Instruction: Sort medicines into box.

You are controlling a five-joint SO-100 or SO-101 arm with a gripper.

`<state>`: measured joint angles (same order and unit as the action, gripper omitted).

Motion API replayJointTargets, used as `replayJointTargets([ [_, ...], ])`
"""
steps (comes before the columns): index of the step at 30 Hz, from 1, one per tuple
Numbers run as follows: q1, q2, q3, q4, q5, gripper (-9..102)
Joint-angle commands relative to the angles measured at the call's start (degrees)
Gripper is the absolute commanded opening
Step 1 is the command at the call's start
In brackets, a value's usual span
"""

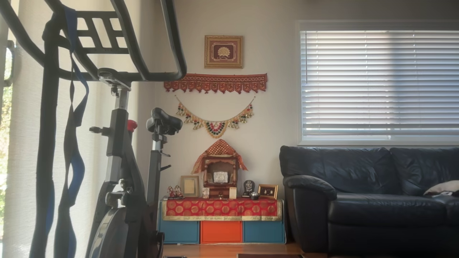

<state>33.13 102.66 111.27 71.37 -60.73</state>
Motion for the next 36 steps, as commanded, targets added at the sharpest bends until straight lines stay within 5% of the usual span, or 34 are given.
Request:
replayJointTargets([
  [1,0.44,4.31,-0.09,-0.44,0.35,21],
  [36,0.7,5.1,1.67,-1.41,-0.35,8],
])
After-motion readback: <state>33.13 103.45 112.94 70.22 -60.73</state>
